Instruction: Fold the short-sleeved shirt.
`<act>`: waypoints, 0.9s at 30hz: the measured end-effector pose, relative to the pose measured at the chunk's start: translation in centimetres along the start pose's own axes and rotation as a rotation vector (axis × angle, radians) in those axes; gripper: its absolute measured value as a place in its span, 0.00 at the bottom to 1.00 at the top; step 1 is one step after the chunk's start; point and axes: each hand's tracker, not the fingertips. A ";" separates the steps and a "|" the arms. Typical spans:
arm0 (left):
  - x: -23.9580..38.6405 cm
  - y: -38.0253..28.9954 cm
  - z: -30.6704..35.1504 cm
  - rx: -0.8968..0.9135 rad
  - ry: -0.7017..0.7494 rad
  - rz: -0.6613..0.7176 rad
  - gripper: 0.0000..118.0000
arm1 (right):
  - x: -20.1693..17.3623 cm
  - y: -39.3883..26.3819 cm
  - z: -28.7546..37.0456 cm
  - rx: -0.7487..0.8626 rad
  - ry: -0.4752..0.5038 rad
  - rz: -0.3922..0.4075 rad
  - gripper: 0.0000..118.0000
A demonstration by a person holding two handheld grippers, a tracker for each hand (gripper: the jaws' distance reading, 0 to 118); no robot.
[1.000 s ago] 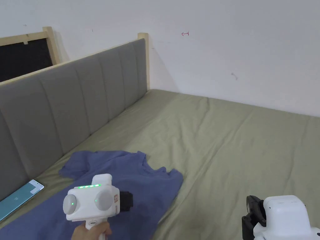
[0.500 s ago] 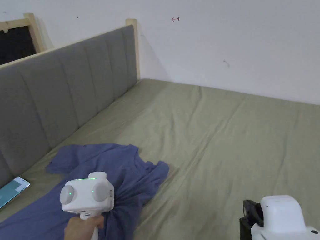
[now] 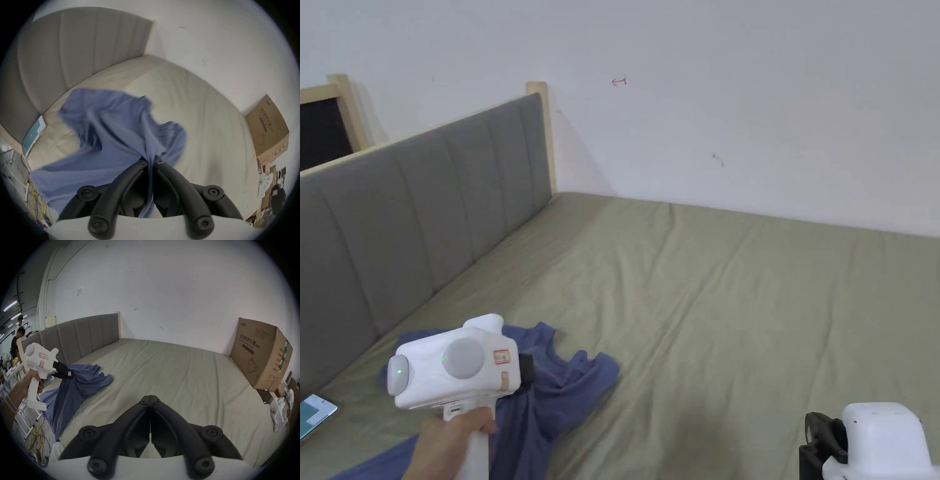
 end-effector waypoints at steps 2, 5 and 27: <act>4.0 0.6 0.8 0.030 -0.097 -0.029 0.02 | 1.6 0.3 0.9 0.013 -0.043 -0.016 0.00; 10.8 1.1 2.8 0.067 -0.267 -0.115 0.02 | 4.0 0.8 2.6 0.043 -0.110 -0.046 0.00; 39.8 -26.8 -4.4 -0.422 -0.519 -0.806 0.18 | 20.4 -3.5 11.7 0.028 -0.502 -0.334 0.00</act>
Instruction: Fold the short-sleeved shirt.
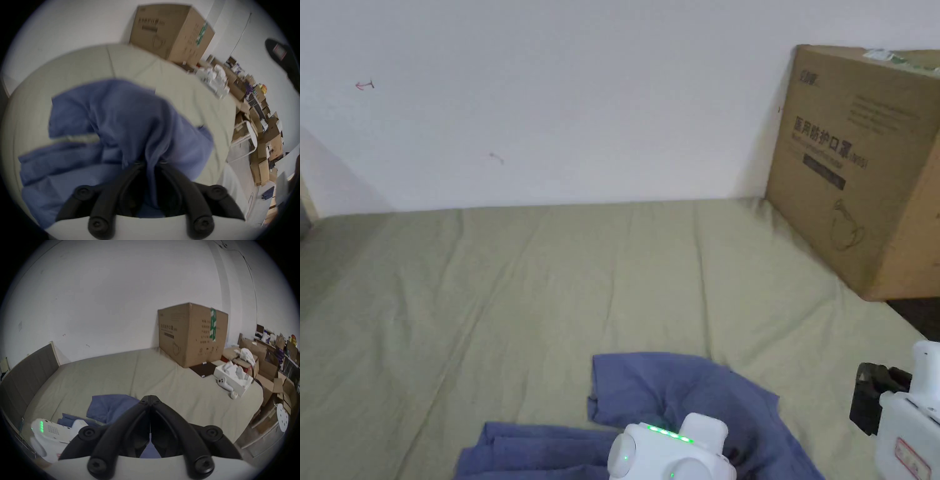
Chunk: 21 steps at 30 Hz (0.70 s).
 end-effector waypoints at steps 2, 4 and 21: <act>-0.5 -0.4 0.1 -0.006 -0.031 0.003 0.57 | 0.2 -0.5 -0.7 -0.019 -0.005 0.007 0.00; -0.9 -0.2 1.2 0.016 -0.055 0.020 0.82 | 0.0 -0.8 -1.4 -0.043 -0.002 0.006 0.00; -12.0 -6.8 11.7 0.167 0.254 0.302 0.00 | -6.4 -3.5 -3.1 -0.133 0.156 0.112 0.00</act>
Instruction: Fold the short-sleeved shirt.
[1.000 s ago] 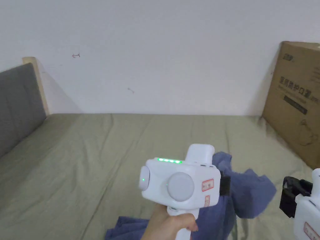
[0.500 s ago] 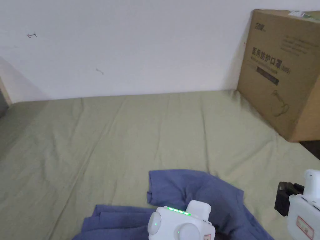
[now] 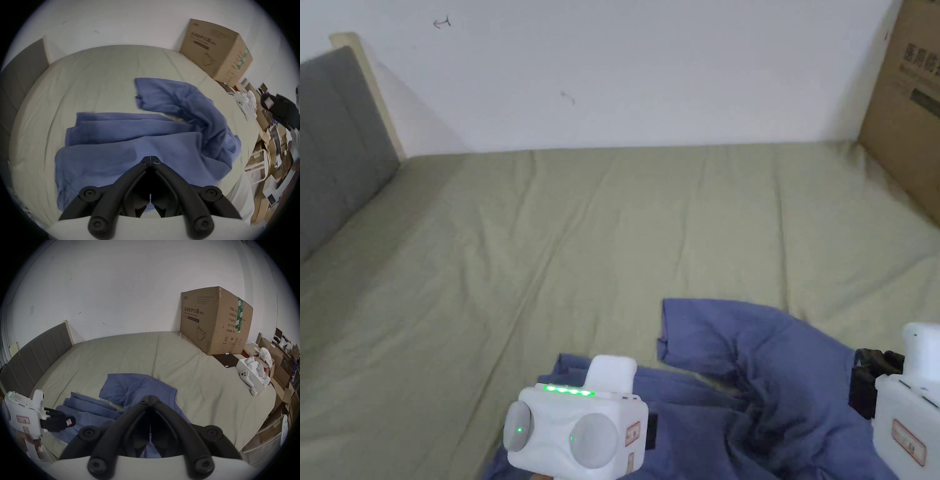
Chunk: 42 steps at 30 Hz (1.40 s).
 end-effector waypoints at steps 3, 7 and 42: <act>-2.6 2.4 0.5 0.026 0.026 0.019 0.00 | -0.4 -0.1 -0.5 -0.016 0.015 0.006 0.00; -6.7 8.1 -0.6 0.069 0.075 0.075 0.55 | 0.0 -0.4 -1.7 -0.037 0.009 0.006 0.00; -8.5 12.1 0.6 0.120 0.178 0.036 0.02 | 2.2 9.6 -25.9 -0.450 0.247 0.197 0.81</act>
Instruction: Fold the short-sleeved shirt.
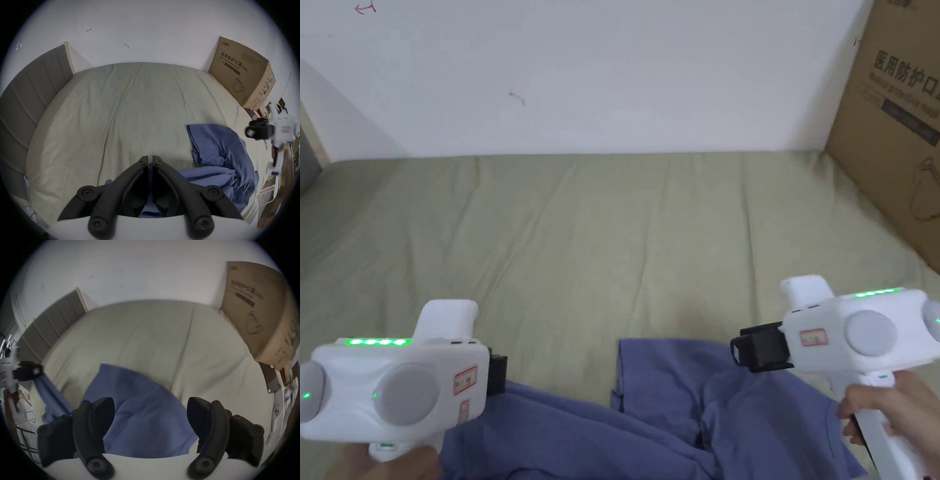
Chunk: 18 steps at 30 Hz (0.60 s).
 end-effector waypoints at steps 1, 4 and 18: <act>-0.3 0.0 0.1 0.005 0.003 -0.001 0.02 | 0.1 0.9 -1.7 -0.046 -0.002 -0.026 0.81; -1.1 0.1 -0.2 -0.001 0.016 0.014 0.02 | 1.1 2.1 -6.7 -0.163 0.045 -0.093 0.79; -3.9 1.4 2.9 0.023 0.038 0.049 0.02 | 1.5 1.5 -2.8 -0.109 -0.032 -0.217 0.05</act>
